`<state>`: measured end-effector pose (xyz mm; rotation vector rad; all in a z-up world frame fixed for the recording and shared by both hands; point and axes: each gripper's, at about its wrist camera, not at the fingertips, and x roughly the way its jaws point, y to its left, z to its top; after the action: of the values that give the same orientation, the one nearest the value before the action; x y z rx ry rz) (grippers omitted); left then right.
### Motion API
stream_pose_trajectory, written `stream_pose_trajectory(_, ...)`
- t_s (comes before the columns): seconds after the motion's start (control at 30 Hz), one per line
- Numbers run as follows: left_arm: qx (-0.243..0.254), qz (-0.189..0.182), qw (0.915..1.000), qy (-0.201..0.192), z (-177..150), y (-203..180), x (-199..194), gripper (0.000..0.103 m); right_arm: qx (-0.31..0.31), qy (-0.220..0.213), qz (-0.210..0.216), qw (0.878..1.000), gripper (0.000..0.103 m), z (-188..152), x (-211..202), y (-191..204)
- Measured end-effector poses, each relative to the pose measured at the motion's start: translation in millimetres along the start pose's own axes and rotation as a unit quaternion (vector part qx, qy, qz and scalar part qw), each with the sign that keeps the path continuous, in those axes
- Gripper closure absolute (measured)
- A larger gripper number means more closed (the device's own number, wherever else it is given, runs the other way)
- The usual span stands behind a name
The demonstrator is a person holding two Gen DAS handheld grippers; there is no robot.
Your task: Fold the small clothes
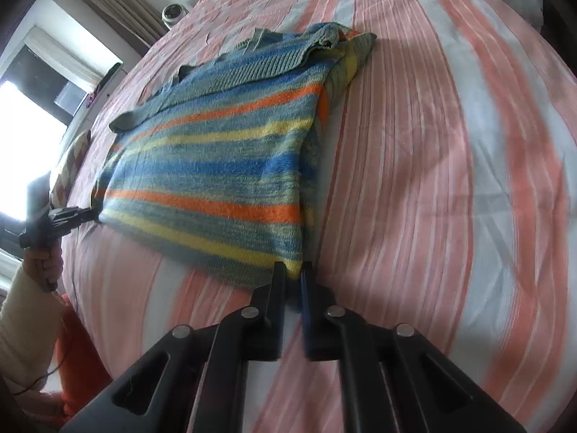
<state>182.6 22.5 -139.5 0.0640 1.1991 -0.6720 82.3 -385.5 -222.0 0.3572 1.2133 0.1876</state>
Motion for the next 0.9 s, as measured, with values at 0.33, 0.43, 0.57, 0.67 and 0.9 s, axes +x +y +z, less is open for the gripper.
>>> stream_pose_trajectory(0.33,0.008,-0.038,0.9978,-0.053,61.1,-2.5,-40.9,0.039,0.015,-0.05,0.063,0.997,0.069,67.8,-60.1,9.8)
stream_pose_trajectory(0.43,0.03,-0.062,0.9976,0.012,98.0,-18.8,11.6,0.037,0.074,-0.002,0.147,0.986,0.065,111.9,-11.9,18.5)
stream_pose_trajectory(0.57,-0.004,-0.037,0.9986,0.038,125.1,-19.9,54.4,0.038,0.135,0.071,0.173,0.973,0.065,155.7,75.6,28.1)
stream_pose_trajectory(0.67,-0.021,-0.048,0.9986,0.003,119.3,-11.0,42.4,0.037,0.188,-0.048,0.211,0.958,0.064,197.1,80.7,20.6)
stream_pose_trajectory(0.9,-0.052,-0.025,0.9964,-0.063,56.6,25.0,-9.7,0.032,0.095,-0.119,0.184,0.971,0.058,208.2,29.8,60.6)
